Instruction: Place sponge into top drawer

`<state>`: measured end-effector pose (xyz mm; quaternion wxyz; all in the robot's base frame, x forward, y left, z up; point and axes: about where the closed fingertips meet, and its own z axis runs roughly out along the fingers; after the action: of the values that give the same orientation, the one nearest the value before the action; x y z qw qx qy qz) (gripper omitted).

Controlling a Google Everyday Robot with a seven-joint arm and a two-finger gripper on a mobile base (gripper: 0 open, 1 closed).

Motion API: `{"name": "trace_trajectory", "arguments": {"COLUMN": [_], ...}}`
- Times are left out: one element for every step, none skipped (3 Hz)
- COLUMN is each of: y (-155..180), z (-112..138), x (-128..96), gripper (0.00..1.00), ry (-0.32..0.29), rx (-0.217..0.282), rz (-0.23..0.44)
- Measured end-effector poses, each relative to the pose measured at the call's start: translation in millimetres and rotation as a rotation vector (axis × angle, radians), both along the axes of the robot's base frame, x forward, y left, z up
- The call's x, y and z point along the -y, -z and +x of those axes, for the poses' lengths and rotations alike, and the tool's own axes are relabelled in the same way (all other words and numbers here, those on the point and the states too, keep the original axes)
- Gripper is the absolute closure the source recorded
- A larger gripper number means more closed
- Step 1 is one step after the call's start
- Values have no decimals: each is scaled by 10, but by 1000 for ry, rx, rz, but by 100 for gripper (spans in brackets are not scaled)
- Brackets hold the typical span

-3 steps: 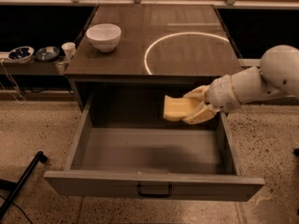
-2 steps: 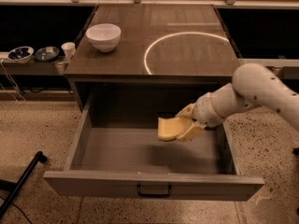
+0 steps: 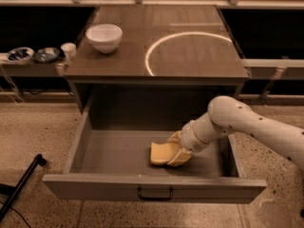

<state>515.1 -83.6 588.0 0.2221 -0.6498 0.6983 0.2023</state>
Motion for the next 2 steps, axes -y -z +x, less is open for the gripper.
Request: {"name": "trace_trajectory", "arguments": {"y": [-37,-37], "z": [0,0], "x": [0,0], "gripper": [58,34], "ry": [0,0], "rx": [0,0], "rz": [0,0]}}
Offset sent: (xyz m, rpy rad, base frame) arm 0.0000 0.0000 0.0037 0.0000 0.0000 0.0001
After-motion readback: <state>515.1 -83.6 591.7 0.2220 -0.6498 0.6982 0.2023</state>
